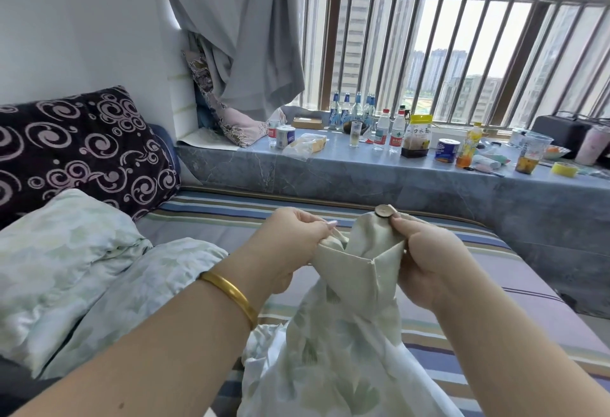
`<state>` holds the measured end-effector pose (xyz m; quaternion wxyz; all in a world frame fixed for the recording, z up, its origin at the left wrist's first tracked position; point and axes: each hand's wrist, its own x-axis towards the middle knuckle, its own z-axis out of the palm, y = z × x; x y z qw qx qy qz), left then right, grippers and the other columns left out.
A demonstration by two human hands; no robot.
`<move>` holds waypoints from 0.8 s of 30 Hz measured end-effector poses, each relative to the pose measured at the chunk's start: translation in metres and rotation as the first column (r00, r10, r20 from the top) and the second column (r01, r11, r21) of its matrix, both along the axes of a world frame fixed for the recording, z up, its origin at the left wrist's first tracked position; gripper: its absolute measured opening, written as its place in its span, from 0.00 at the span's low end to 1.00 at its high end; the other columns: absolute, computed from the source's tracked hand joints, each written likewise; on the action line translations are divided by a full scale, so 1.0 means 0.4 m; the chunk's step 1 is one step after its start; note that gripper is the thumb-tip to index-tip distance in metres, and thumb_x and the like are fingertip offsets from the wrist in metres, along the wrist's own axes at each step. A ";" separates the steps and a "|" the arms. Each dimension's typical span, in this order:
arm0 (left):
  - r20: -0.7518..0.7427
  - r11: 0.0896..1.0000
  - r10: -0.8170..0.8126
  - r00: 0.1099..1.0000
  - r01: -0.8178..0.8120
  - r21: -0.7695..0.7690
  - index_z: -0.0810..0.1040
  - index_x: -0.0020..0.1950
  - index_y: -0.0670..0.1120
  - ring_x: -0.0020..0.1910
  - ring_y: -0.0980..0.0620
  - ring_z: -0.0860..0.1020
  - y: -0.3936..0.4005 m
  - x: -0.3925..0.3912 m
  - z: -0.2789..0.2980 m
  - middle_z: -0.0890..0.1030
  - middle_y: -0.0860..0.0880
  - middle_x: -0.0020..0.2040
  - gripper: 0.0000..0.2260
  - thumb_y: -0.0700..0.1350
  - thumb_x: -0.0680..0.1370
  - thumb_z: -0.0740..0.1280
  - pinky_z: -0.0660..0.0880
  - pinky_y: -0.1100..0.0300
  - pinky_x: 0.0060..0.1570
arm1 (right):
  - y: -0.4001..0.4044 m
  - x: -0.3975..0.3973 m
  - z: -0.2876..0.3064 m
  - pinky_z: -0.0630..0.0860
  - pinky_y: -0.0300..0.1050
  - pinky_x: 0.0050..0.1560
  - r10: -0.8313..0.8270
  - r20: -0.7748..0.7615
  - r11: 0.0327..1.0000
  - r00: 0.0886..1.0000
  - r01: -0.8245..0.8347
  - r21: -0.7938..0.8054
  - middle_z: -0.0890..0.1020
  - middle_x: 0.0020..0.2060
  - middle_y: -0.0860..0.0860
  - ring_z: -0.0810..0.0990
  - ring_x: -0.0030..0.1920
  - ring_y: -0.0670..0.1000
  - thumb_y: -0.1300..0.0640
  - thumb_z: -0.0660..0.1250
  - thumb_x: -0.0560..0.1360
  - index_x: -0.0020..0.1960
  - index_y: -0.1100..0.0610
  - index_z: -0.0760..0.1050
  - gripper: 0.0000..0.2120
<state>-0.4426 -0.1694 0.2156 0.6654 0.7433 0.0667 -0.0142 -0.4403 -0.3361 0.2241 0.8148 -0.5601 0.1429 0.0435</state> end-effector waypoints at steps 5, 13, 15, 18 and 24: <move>0.041 0.858 0.061 0.997 -0.073 0.508 0.73 0.36 0.45 0.33 0.50 0.72 0.028 -0.005 0.002 0.74 0.47 0.33 0.17 0.52 0.82 0.63 0.67 0.60 0.30 | -0.010 -0.006 0.005 0.74 0.41 0.34 0.101 0.079 0.975 0.992 -0.083 -0.208 0.81 0.35 0.53 0.75 0.32 0.48 0.58 0.65 0.80 0.49 0.59 0.81 0.07; -0.004 0.827 0.001 1.000 0.002 0.562 0.81 0.38 0.45 0.34 0.54 0.78 0.075 -0.013 0.032 0.80 0.50 0.31 0.14 0.55 0.73 0.75 0.71 0.64 0.30 | 0.000 -0.005 0.011 0.75 0.47 0.42 0.119 0.089 0.919 0.989 -0.076 -0.386 0.82 0.42 0.57 0.75 0.42 0.54 0.56 0.66 0.80 0.51 0.61 0.81 0.09; -0.004 0.956 0.042 0.999 -0.039 0.290 0.82 0.45 0.43 0.34 0.53 0.78 0.067 -0.009 0.036 0.83 0.46 0.38 0.14 0.54 0.73 0.75 0.69 0.66 0.24 | 0.010 -0.009 0.013 0.78 0.50 0.43 0.144 0.079 0.921 0.986 -0.104 -0.376 0.84 0.42 0.58 0.78 0.42 0.55 0.53 0.69 0.78 0.51 0.61 0.82 0.11; -0.066 0.998 0.055 0.996 -0.058 -0.032 0.80 0.50 0.42 0.33 0.53 0.77 0.045 -0.002 0.038 0.83 0.44 0.41 0.15 0.51 0.73 0.75 0.68 0.65 0.23 | 0.024 -0.024 0.020 0.82 0.60 0.52 0.252 0.030 0.906 0.967 -0.225 -0.358 0.86 0.43 0.61 0.83 0.42 0.61 0.39 0.76 0.66 0.46 0.62 0.85 0.26; -0.128 0.959 -0.045 0.991 0.007 -0.283 0.82 0.58 0.38 0.32 0.54 0.77 0.023 -0.018 0.022 0.83 0.44 0.42 0.13 0.40 0.74 0.73 0.71 0.66 0.27 | 0.018 -0.028 0.010 0.83 0.47 0.40 0.291 0.123 0.893 0.949 -0.224 -0.390 0.87 0.39 0.59 0.85 0.35 0.52 0.52 0.78 0.69 0.39 0.58 0.86 0.09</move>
